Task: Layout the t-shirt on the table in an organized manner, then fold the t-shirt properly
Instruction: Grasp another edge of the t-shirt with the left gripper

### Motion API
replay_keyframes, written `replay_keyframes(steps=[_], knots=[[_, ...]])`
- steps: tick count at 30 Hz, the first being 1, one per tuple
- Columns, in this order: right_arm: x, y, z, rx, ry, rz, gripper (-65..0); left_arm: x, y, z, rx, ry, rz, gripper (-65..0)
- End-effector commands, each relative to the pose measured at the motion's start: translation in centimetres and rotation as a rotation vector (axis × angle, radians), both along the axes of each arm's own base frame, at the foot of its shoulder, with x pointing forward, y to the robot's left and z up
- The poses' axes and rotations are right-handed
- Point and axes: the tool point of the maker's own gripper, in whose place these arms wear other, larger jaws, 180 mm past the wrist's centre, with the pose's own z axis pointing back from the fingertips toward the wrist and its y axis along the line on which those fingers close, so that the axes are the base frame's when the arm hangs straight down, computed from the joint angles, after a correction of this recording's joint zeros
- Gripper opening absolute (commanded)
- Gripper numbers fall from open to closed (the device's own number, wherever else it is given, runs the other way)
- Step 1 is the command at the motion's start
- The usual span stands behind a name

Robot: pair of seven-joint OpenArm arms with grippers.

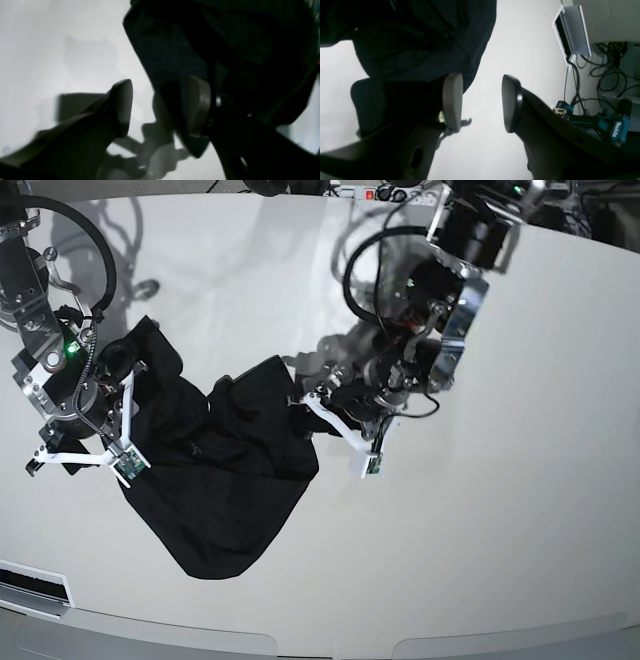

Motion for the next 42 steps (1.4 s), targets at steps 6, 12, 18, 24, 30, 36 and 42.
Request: replay_keyframes(steps=[6, 12, 18, 24, 30, 36, 42], knots=[[0.9, -0.5, 1.4, -0.013, -0.048, 0.001, -36.7, 1.0, -0.2, 1.1, -0.127, 0.013, 0.185, -30.5], [0.9, -0.4, 1.4, -0.009, -0.052, 0.005, -36.7, 0.3, 1.4, -0.4, -0.088, 0.054, 0.241, -30.5], [0.8, 0.3, 1.1, 0.041, -0.037, 0.013, -36.7, -0.2, 2.1, -2.5, -0.062, 0.067, 0.282, -30.5], [0.9, 0.4, 1.2, 0.044, -0.044, 0.020, -36.7, -1.7, -1.0, -3.8, -0.179, 0.155, 0.179, -30.5], [1.0, 0.5, 1.3, 0.047, -0.051, 0.025, -36.7, -4.4, -4.7, -4.2, -0.179, 0.198, 0.029, -30.5], [1.0, 0.5, 1.3, 0.047, -0.053, 0.025, -36.7, -2.6, -4.8, -2.9, -0.153, 0.079, 0.059, -46.7], [0.9, 0.5, 1.2, 0.047, -0.047, 0.022, -36.7, -0.2, -4.2, -1.8, -0.083, 0.043, 0.049, -65.0]])
